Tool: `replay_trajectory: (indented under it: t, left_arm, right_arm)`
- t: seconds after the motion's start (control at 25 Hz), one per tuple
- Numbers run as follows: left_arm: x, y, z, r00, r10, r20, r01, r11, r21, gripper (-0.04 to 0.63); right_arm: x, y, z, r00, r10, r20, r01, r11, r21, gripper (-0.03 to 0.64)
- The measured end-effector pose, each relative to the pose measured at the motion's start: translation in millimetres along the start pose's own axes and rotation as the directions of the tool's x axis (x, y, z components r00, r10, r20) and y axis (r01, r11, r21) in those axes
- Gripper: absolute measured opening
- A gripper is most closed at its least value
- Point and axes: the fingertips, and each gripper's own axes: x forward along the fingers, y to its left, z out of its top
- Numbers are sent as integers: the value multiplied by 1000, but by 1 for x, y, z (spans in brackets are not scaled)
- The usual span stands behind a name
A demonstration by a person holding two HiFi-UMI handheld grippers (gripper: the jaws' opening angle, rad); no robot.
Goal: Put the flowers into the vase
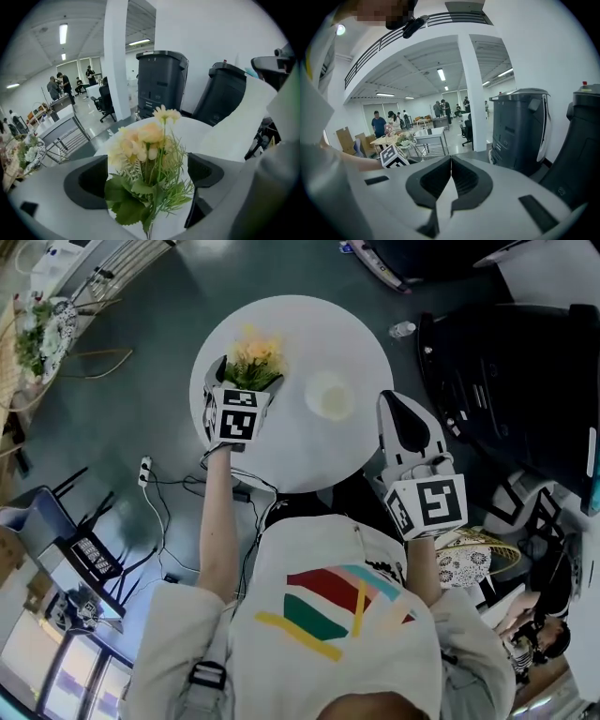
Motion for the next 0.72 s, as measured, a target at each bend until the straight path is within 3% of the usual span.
replay_trajectory:
  t: [0.4, 0.6, 0.72]
  left_arm:
    - [31, 3, -24, 990, -15, -140, 6, 998, -64, 511]
    - [39, 2, -30, 977, -32, -210, 21, 998, -55, 504]
    - [40, 4, -30, 971, -23, -236, 7, 998, -65, 398]
  right_arm:
    - [6, 11, -15, 999, -17, -33, 18, 1000, 22, 11]
    - [4, 10, -19, 999, -33, -38, 34, 999, 18, 12]
    - [3, 11, -21, 999, -33, -42, 33, 999, 12, 12]
